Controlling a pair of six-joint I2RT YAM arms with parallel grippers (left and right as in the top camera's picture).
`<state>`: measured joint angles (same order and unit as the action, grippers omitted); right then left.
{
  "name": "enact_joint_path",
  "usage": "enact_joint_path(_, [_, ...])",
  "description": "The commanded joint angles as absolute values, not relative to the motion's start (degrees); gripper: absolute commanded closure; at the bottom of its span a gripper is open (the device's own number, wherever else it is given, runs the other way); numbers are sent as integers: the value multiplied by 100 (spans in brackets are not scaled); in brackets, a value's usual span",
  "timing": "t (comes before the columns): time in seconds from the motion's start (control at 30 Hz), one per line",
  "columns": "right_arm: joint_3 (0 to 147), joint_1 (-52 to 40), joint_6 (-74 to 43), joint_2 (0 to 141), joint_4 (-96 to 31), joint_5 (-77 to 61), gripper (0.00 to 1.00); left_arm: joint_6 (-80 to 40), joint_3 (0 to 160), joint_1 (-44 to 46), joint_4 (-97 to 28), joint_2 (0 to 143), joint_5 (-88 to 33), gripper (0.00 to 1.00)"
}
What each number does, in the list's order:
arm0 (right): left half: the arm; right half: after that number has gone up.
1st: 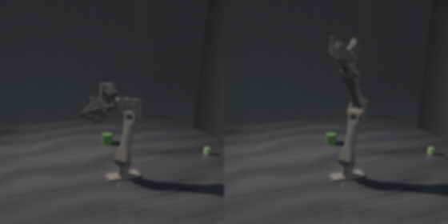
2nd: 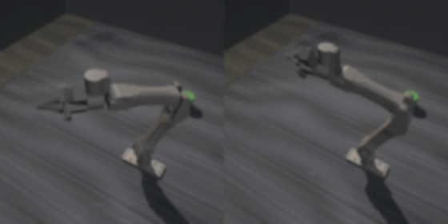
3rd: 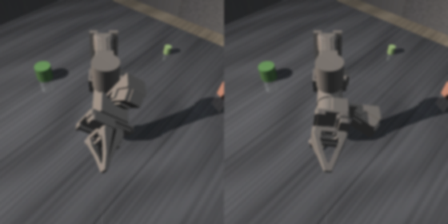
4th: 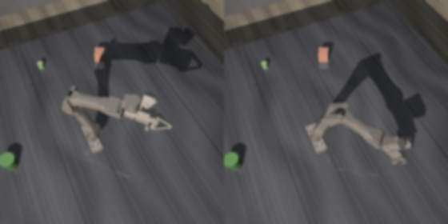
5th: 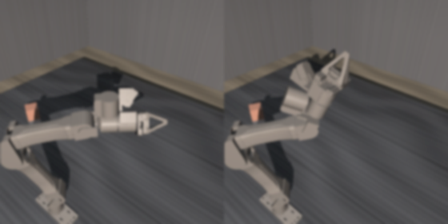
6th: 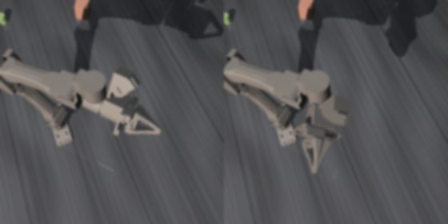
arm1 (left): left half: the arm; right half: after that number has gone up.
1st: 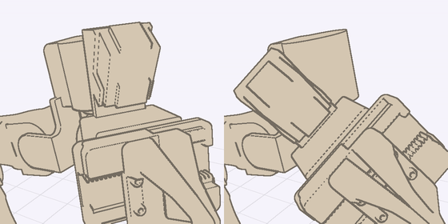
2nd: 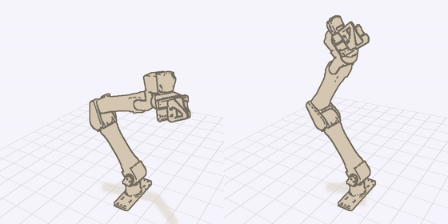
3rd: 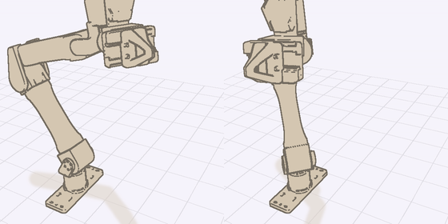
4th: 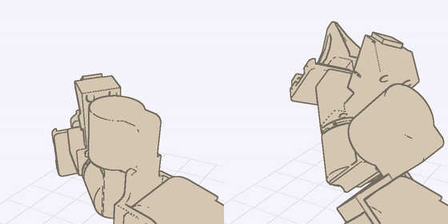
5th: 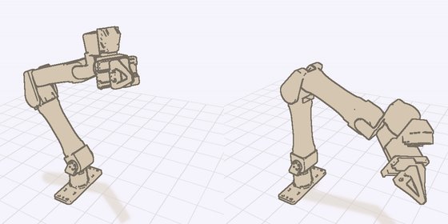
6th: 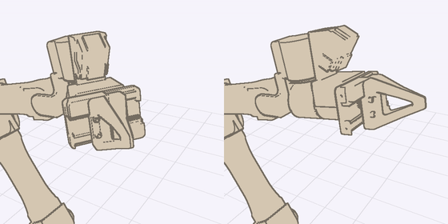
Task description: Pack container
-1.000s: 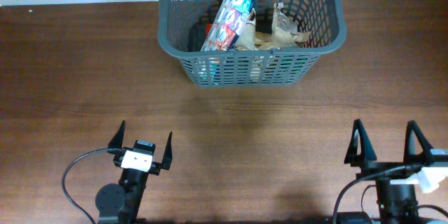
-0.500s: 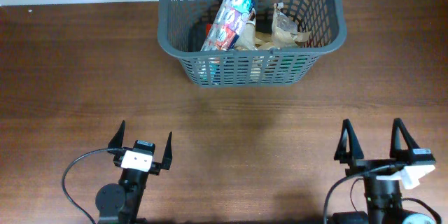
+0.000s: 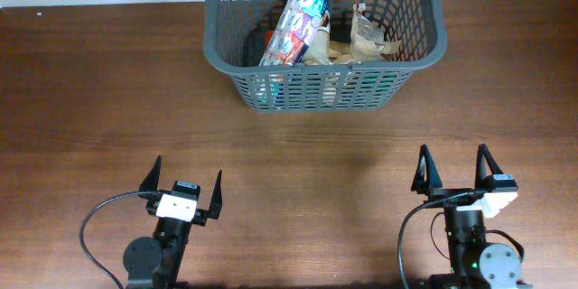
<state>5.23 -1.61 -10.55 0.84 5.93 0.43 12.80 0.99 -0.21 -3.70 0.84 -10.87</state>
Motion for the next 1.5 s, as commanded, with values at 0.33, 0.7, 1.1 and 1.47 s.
enact_joint_path(0.33, [32,-224,-1103,21,1181,69,1,1232,49,-60,-368,30,-1068,1])
enact_joint_path(0.7, [32,-224,-1100,21,502,69,1,1232,49,-60,-368,30,-1068,1])
enact_joint_path(1.1, [32,-224,-314,21,-458,45,1,1232,49,-60,-368,30,-1068,1])
enact_joint_path(1.47, [32,-224,-176,21,-467,47,1,1232,49,-60,-368,30,-1068,1])
